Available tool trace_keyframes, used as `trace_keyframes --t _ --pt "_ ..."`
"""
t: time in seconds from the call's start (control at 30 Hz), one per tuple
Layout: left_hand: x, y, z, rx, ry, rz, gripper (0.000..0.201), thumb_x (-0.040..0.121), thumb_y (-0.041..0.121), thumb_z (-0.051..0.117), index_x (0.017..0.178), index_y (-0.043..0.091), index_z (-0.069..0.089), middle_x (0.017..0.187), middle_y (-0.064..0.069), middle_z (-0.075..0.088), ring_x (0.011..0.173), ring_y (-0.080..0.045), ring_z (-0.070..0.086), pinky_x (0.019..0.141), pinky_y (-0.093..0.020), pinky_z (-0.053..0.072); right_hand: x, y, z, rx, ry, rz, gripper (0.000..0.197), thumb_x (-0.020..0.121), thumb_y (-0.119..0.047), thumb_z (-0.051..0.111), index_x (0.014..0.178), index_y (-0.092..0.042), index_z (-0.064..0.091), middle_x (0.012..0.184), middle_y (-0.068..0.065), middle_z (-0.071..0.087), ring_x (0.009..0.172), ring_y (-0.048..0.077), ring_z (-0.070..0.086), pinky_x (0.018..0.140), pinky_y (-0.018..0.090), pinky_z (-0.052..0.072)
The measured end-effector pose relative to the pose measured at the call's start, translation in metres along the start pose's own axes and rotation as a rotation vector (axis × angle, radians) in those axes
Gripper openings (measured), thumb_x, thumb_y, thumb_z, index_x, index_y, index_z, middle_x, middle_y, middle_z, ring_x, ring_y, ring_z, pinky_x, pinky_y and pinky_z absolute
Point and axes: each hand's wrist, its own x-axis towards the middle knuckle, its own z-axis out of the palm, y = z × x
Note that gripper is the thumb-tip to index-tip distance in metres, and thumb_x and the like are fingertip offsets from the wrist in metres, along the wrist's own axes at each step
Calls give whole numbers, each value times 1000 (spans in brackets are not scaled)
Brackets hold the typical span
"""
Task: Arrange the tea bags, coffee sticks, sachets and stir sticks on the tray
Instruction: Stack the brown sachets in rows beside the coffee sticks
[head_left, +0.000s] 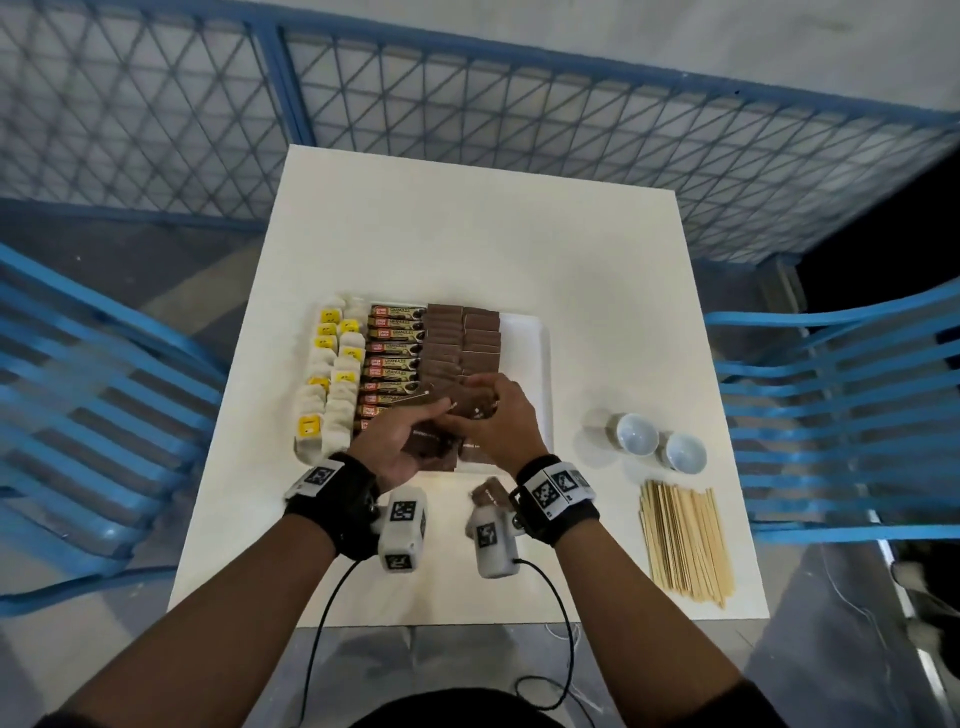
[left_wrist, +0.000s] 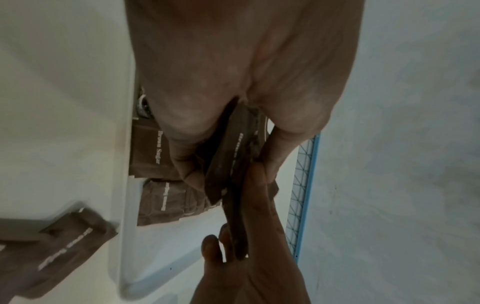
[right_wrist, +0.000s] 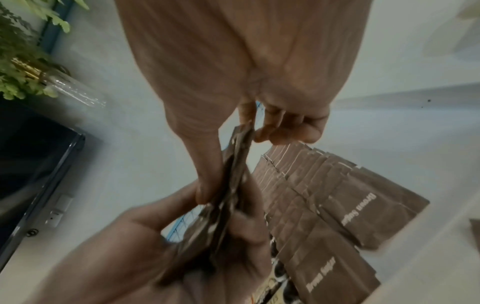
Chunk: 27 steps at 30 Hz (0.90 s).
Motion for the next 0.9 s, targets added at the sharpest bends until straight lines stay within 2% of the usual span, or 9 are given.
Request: trace_keyframes --t 0.07,0.13,0.23,0.33,0.47,0.6,0.67,0.73,0.9 --pt "0 2 -3 1 -35 15 20 95 10 66 114 7 68 88 -8 75 71 -18 73 66 -37 60 3 0 -4 3 -63 7 51 68 -33 92 110 -18 67 103 0 71 91 17 69 69 21 57" --pt "0 4 -4 31 -28 41 20 95 11 67 114 9 70 99 -11 76 79 -20 75 65 -37 61 4 1 -3 49 -78 8 42 69 -34 91 103 -20 71 94 -1 75 88 18 72 77 36 61" --pt "-2 6 -7 49 -70 80 28 94 11 67 122 10 70 119 -17 73 102 -29 72 90 -50 58 4 6 0 143 -64 34 53 59 -49 88 102 -22 72 96 0 76 89 19 74 82 48 61" --pt "-4 4 -10 77 -146 112 28 95 2 61 121 8 71 124 -19 70 111 -34 68 99 -54 52 4 7 1 229 5 78 57 54 -53 89 98 -22 70 96 1 76 89 21 74 81 49 61" --pt "-4 4 -10 115 -159 147 34 94 -2 61 127 5 66 122 -19 71 113 -35 68 90 -49 59 5 9 2 253 15 98 44 56 -56 85 84 -26 70 91 4 76 87 27 74 76 53 61" --pt "0 3 -8 136 -65 183 33 93 -6 61 123 4 67 113 -16 75 104 -34 72 77 -43 61 7 11 4 211 -14 101 55 60 -60 80 86 -13 70 86 8 75 86 32 73 77 55 60" --pt "2 2 -8 167 -37 197 31 91 -9 61 121 -3 65 107 -18 75 100 -36 72 74 -43 60 6 9 3 215 -17 107 48 61 -54 81 81 -12 70 84 8 75 86 32 73 77 55 60" --pt "1 2 -8 201 -44 192 29 90 -9 62 119 -3 66 104 -18 75 98 -37 72 73 -44 61 7 9 1 220 -27 116 34 67 -43 84 79 -14 72 85 8 75 86 31 73 77 54 61" --pt "1 -2 -12 289 -102 200 40 77 0 78 115 10 74 117 -22 72 111 -45 68 95 -64 53 4 7 5 266 -36 163 19 74 -30 86 83 -18 74 90 10 75 87 30 74 74 55 61"
